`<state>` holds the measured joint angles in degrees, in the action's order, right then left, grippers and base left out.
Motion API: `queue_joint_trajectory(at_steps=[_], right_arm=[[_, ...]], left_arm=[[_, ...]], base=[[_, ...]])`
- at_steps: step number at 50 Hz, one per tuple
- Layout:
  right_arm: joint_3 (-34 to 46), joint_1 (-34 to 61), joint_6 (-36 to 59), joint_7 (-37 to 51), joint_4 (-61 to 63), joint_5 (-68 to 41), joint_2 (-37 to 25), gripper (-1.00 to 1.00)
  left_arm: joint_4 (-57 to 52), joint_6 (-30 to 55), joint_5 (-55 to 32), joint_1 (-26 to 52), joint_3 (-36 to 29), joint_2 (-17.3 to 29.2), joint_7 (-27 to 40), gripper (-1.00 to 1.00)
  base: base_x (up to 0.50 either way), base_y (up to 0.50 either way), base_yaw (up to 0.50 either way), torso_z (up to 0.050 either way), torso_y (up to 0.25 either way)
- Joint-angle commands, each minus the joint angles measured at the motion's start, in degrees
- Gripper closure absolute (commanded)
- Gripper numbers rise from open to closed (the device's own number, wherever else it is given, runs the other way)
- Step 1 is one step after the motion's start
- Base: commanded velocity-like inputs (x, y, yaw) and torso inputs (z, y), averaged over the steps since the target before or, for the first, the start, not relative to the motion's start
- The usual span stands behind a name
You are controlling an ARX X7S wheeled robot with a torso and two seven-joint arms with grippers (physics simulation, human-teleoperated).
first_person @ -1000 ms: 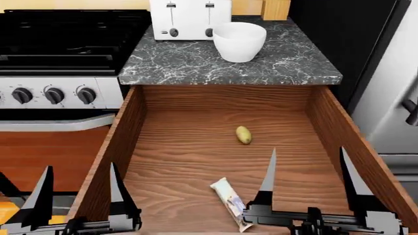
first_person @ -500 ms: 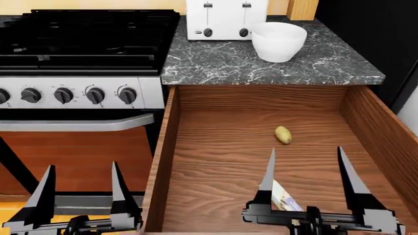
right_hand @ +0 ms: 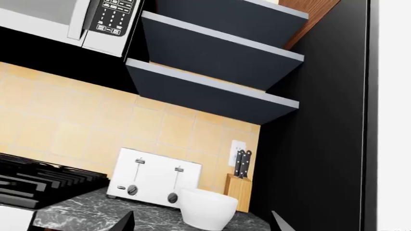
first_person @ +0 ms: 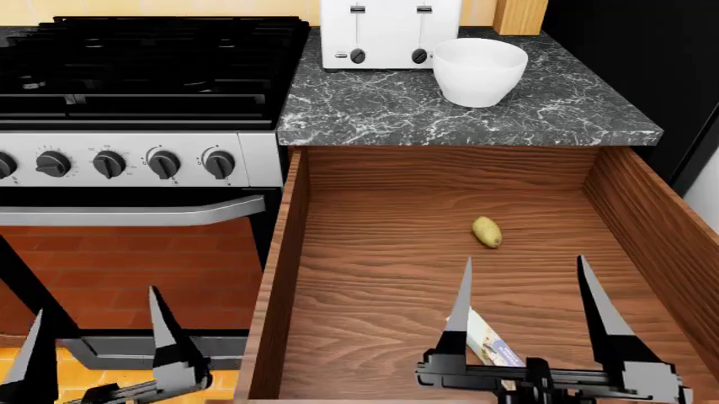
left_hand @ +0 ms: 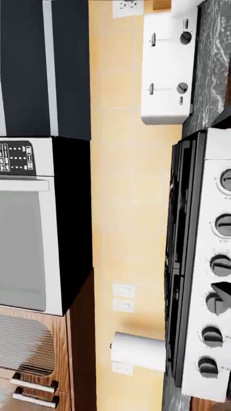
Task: Place the bar in the bowl and close the drawer.
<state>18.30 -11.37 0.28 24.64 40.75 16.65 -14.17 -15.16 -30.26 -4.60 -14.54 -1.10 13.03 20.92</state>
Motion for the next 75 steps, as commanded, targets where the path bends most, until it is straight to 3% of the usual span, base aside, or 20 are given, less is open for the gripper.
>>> queue_joint_trajectory(at_steps=[1,11,30,38,42,44,46,54,56,57,60,64,69,75], right_arm=[[-0.19,0.56,0.2,-0.01,-0.27,-1.25,-0.42,-1.0],[-0.05,0.75,0.25,0.36,-0.64,-1.26,-0.62,-1.0],[0.31,-0.3,0.7,1.75,0.66,0.52,-0.8,-1.0],[-3.26,-2.04,-3.9,3.78,-0.46,-6.28,-2.16,-1.0],[-5.08,10.55,27.48,-4.11,18.17,-11.01,1.26,-1.0],[-8.02,15.45,35.56,-11.42,19.24,-10.89,5.7,-1.0],[-11.24,19.71,41.22,-24.32,19.24,-3.89,14.12,-1.0],[-14.98,44.67,76.18,-31.33,19.24,-14.59,14.12,-1.0],[-25.47,51.49,84.67,-15.17,19.24,-31.78,8.39,-1.0],[-30.3,53.99,89.69,-6.58,19.09,-40.37,8.64,-1.0],[-33.33,59.27,89.62,19.21,7.47,-66.15,4.42,-1.0],[-32.0,62.77,88.99,33.32,-4.28,-97.75,3.69,-1.0],[-29.76,65.82,88.07,36.68,-14.47,-99.32,3.24,-1.0],[-24.97,68.29,87.35,34.86,-27.51,-97.08,2.65,-1.0]], left_arm=[[3.44,-1.42,-2.02,-3.78,7.58,-2.57,7.37,-1.0],[4.26,-5.56,-2.2,-10.8,14.72,-5.69,13.91,-1.0],[9.11,-6.01,-5.51,-12.8,18.71,-7.43,19.22,-1.0],[9.66,-5.08,-5.6,-12.43,18.12,-6.64,19.55,-1.0],[9.2,-4.33,-5.3,-12.26,17.78,-6.27,19.77,-1.0],[9.27,-3.96,-5.46,-11.95,17.45,-5.94,19.61,-1.0],[9.63,-3.96,-5.75,-11.64,17.12,-5.67,19.36,-1.0],[10.24,-4.65,-6.15,-11.37,16.49,-5.09,18.98,-1.0],[10.27,-4.92,-6.41,-11.55,16.53,-4.97,18.95,-1.0],[10.33,-5.0,-6.52,-11.57,16.54,-4.92,18.96,-1.0],[10.69,-5.24,-6.82,-11.57,16.42,-4.78,18.88,-1.0],[11.26,-6.16,-7.14,-11.9,16.34,-4.7,18.67,-1.0],[11.14,-6.08,-7.14,-11.94,16.35,-4.48,18.91,-1.0],[10.5,-5.8,-7.19,-12.15,16.36,-4.15,19.17,-1.0]], base=[[0.0,0.0,0.0,0.0,0.0],[0.0,0.0,0.0,0.0,0.0],[0.0,0.0,0.0,0.0,0.0],[0.0,0.0,0.0,0.0,0.0],[0.0,0.0,0.0,0.0,0.0],[0.0,0.0,0.0,0.0,0.0],[0.0,0.0,0.0,0.0,0.0],[0.0,0.0,0.0,0.0,0.0],[0.0,0.0,0.0,0.0,0.0],[0.0,0.0,0.0,0.0,0.0],[0.0,0.0,0.0,0.0,0.0],[0.0,0.0,0.0,0.0,0.0],[0.0,0.0,0.0,0.0,0.0],[0.0,0.0,0.0,0.0,0.0]])
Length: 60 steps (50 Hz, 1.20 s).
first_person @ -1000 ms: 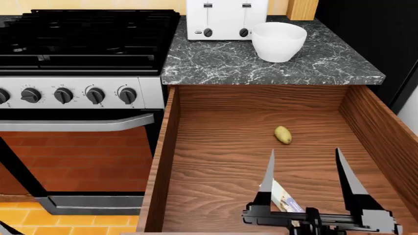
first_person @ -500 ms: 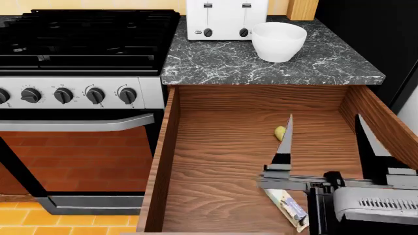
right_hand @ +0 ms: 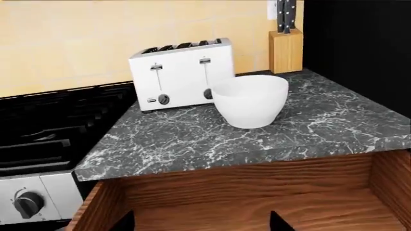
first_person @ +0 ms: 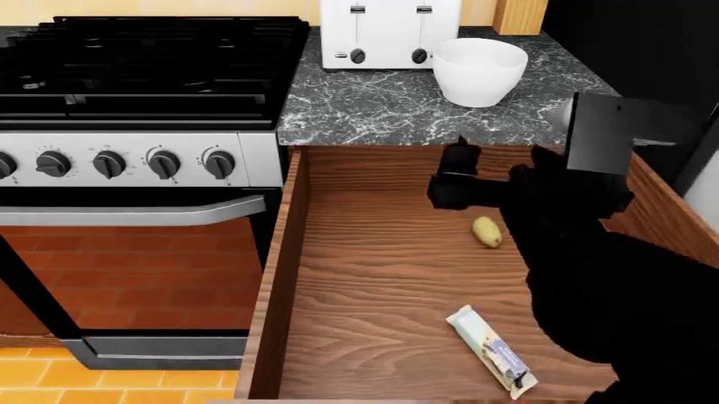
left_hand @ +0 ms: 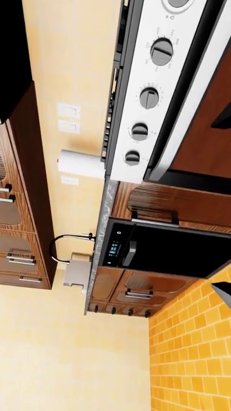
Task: Place the bar in the bowl and close the drawer.
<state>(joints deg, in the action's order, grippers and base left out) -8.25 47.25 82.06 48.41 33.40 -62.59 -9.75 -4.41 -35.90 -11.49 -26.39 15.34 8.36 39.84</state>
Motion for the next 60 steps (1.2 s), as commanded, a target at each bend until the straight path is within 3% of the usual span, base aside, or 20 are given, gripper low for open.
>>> queue_joint_trajectory(at_steps=[1,23,60], right_arm=[[2.42,9.78,5.1,10.47,-21.66,-16.91,-1.91,-1.0],[7.9,10.02,1.56,8.36,-33.14,-13.87,-3.27,-1.0],[7.8,8.66,-1.04,12.56,-30.4,-21.02,-4.93,-1.0]], left_arm=[[-0.35,-0.11,-0.34,-0.38,-0.08,0.56,0.29,-1.0],[-1.56,0.1,-0.35,-1.2,-0.42,1.4,0.76,-1.0],[-2.68,1.84,-0.63,-0.16,-1.49,2.74,1.52,-1.0]], base=[[0.0,0.0,0.0,0.0,0.0],[0.0,0.0,0.0,0.0,0.0],[0.08,0.0,0.0,0.0,0.0]])
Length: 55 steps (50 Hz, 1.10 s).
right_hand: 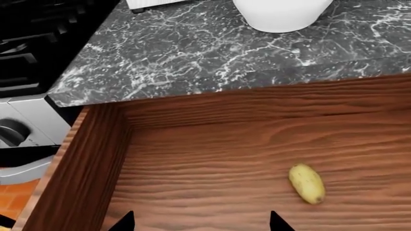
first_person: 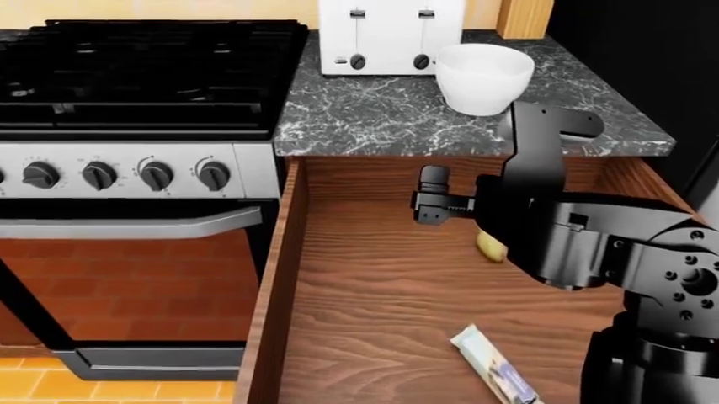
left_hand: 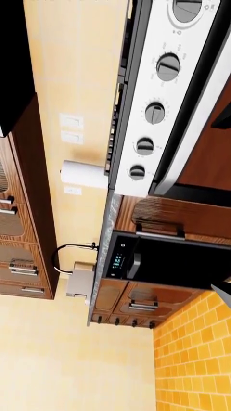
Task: Place the bar in the bowl and close the drawer.
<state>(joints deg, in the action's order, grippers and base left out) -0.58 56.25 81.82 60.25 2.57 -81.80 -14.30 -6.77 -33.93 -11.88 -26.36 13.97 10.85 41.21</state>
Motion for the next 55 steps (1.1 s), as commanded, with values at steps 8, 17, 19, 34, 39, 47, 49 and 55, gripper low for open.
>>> queue_joint_trajectory(at_steps=[8,17,19,34,39,47,49,55], right_arm=[[0.53,-0.3,-1.21,1.5,0.56,-2.97,-0.46,-1.0],[0.98,-0.49,-2.16,1.17,0.88,-3.4,-0.87,-1.0],[0.97,-0.67,-2.34,1.24,1.02,-3.55,-1.04,-1.0],[1.09,-1.33,-2.85,3.06,2.27,-6.18,-1.78,-1.0],[0.98,-1.19,-2.73,4.59,3.0,-7.88,-2.08,-1.0],[0.9,-1.44,-3.2,5.74,3.7,-9.4,-2.57,-1.0],[0.97,-1.51,-3.32,5.86,3.81,-9.66,-2.63,-1.0],[1.1,-1.61,-3.63,6.53,4.14,-10.69,-2.9,-1.0]], left_arm=[[-0.19,-0.04,-0.59,0.23,-0.34,0.52,0.17,-1.0],[-0.33,-0.04,-0.71,0.37,-0.46,0.61,0.42,-1.0],[-0.5,0.06,-0.69,0.36,-0.49,0.67,0.48,-1.0],[-1.89,0.5,-0.47,-0.13,-0.87,1.19,0.61,-1.0],[-2.67,1.42,-0.26,0.31,-1.22,1.47,0.76,-1.0],[-3.31,1.84,-0.1,0.28,-1.36,1.64,1.02,-1.0],[-3.5,2.0,-0.12,0.29,-1.41,1.71,1.05,-1.0],[-3.99,2.19,-0.1,0.25,-1.46,1.85,1.23,-1.0]], base=[[0.11,0.0,0.0,0.0,0.0],[0.11,0.0,0.0,0.0,0.0],[0.11,0.0,0.0,0.0,0.0],[0.11,0.0,0.0,0.0,0.0],[0.11,0.0,0.0,0.0,0.0],[0.11,0.0,0.0,0.0,0.0],[0.11,0.0,0.0,0.0,0.0],[0.11,0.0,0.0,0.0,0.0]])
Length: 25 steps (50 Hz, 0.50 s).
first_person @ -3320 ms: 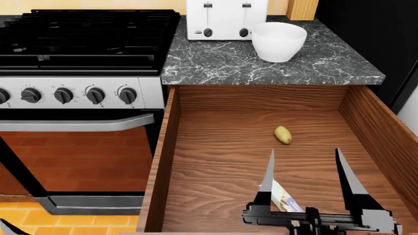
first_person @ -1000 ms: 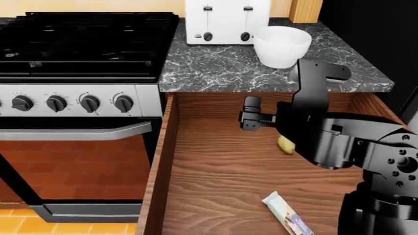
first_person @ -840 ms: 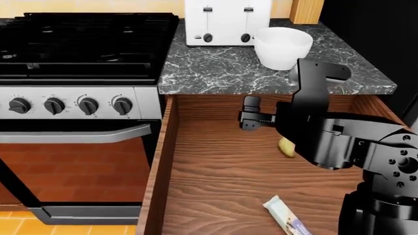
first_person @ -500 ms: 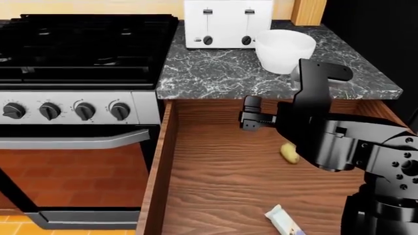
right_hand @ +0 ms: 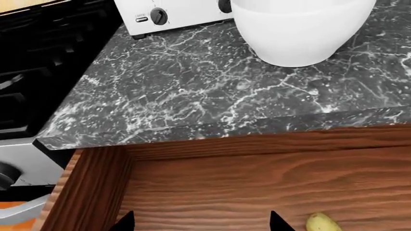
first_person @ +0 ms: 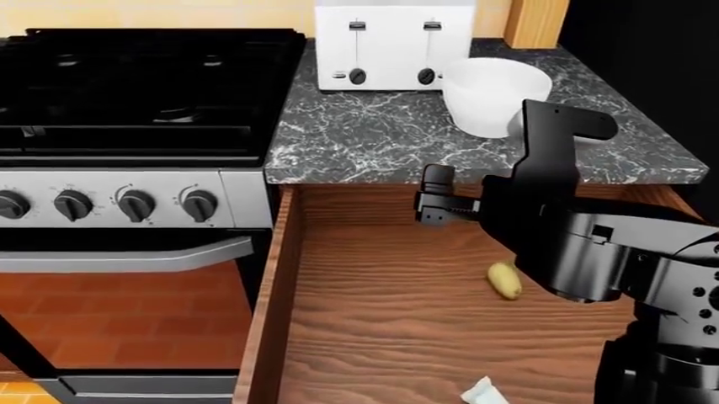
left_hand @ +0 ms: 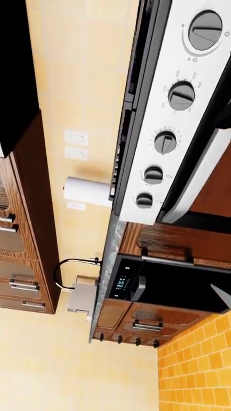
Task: Place the bar in the bowl and close the drawer.
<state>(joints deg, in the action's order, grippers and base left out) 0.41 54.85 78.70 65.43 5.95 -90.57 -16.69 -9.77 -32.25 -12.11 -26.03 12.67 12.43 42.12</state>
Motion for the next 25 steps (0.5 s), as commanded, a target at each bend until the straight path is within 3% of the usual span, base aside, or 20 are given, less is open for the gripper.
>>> queue_joint_trajectory(at_steps=[1,25], right_arm=[[0.14,-0.21,-0.57,1.51,0.81,-2.08,-0.54,-1.0],[1.32,-0.34,-2.05,2.77,1.67,-4.14,-1.23,-1.0]], left_arm=[[-1.11,0.54,0.1,-0.1,-0.15,0.28,0.35,-1.0],[-0.47,-1.14,-0.59,-1.03,0.03,0.3,0.49,-1.0]], base=[[0.11,0.0,0.0,0.0,0.0],[0.11,0.0,0.0,0.0,0.0]])
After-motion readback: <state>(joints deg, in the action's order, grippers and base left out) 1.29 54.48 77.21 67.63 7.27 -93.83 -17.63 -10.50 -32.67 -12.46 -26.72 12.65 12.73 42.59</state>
